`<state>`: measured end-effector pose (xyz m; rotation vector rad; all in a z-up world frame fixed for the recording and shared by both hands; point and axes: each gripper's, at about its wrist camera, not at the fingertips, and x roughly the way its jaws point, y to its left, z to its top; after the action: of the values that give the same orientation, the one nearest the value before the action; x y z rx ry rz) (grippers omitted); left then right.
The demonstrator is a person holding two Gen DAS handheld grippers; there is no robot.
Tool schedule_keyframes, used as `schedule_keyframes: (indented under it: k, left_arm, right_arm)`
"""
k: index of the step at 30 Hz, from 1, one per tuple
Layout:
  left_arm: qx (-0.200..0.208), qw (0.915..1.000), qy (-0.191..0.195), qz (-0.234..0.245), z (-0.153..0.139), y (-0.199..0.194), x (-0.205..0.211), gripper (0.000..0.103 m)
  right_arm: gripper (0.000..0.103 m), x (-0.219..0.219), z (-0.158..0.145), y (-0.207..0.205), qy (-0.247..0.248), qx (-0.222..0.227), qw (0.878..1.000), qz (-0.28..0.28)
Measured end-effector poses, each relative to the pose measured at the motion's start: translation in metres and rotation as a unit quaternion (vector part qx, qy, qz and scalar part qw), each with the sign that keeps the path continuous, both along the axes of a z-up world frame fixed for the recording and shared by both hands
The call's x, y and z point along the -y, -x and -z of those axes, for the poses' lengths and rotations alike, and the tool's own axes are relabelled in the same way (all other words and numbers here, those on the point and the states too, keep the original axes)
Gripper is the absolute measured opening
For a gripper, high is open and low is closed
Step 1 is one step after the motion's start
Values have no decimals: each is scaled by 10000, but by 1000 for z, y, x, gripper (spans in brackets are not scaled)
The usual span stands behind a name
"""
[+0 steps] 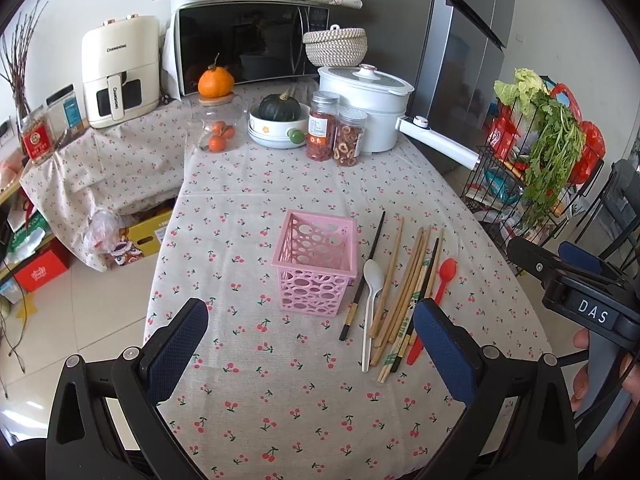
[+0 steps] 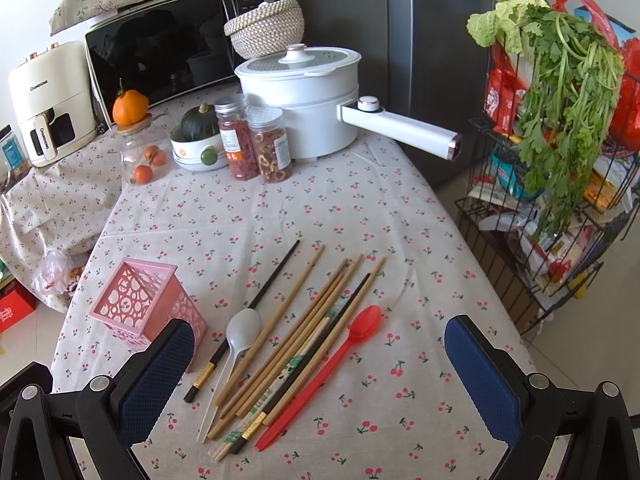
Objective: Organize utensils
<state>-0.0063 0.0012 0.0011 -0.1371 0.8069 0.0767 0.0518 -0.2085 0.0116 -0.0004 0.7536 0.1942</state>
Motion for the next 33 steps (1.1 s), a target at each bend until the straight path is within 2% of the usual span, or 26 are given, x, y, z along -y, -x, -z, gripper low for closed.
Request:
schedule_keyframes:
  k: [26,33]
  left_arm:
    - [-30,10000,-20,17,3,-5,4,103]
    - [0,9999,-124,-64,4,-10,7,103]
  right_arm:
    - [103,-1,-1,2,-29,-37,10000,0]
    - [103,2,-5,4,-5,5,10000,10]
